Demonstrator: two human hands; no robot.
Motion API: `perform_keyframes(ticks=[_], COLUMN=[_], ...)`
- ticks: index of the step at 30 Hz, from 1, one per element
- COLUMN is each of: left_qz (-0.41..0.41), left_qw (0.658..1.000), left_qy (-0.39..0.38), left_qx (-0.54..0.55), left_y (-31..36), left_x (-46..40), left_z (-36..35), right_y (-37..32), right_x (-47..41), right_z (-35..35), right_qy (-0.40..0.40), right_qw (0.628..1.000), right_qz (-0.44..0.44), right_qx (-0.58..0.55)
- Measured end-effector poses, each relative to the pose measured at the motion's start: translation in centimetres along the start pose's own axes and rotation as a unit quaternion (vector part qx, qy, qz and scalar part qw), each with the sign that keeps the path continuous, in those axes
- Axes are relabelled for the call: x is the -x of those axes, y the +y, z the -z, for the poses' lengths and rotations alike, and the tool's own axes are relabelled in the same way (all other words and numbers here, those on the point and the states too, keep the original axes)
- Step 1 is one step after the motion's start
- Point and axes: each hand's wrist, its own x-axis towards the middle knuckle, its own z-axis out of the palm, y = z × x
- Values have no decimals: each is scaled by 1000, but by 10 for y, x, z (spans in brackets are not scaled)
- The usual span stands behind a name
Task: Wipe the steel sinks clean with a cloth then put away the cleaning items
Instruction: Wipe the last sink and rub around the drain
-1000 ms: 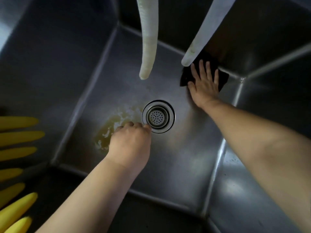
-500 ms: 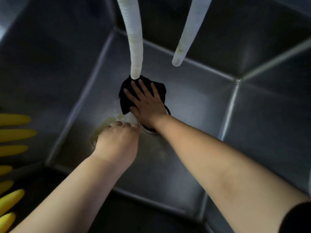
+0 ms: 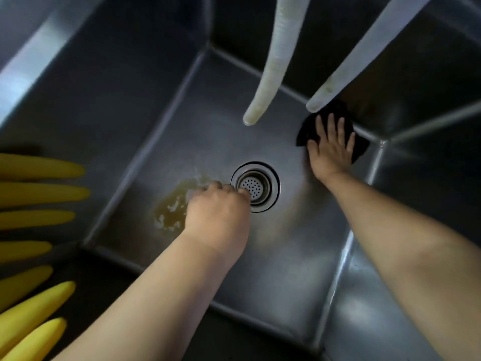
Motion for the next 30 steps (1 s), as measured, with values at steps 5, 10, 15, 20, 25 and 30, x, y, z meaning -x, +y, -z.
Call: perform_keyframes(ticks=[5,10,15,20,25,30], left_qz=[2,-3,-7,7,28,24], left_qw=[1000,1000,1000,1000,999,998], left_qy=[-10,-16,-27,-20,-37,-52], left_qx=[6,11,13,12,12,2], left_y=[-2,-4,-4,-6,-9,-6], left_x=[-1,-3,-1,0,0,-2], left_z=[5,5,6,8,7,8], right_y=[-45,-76,-97,-147,-142,-117], right_x=[-8,-26,-26,-14,-12,-59], right_z=[4,4,9,12,9,23], right_qy=[8,20,29,29,18,-1], right_qw=[1000,1000,998,960,858,896], right_qz=[-12,21,64,277,508,440], right_qx=[-28,-4,-4,17,73,69])
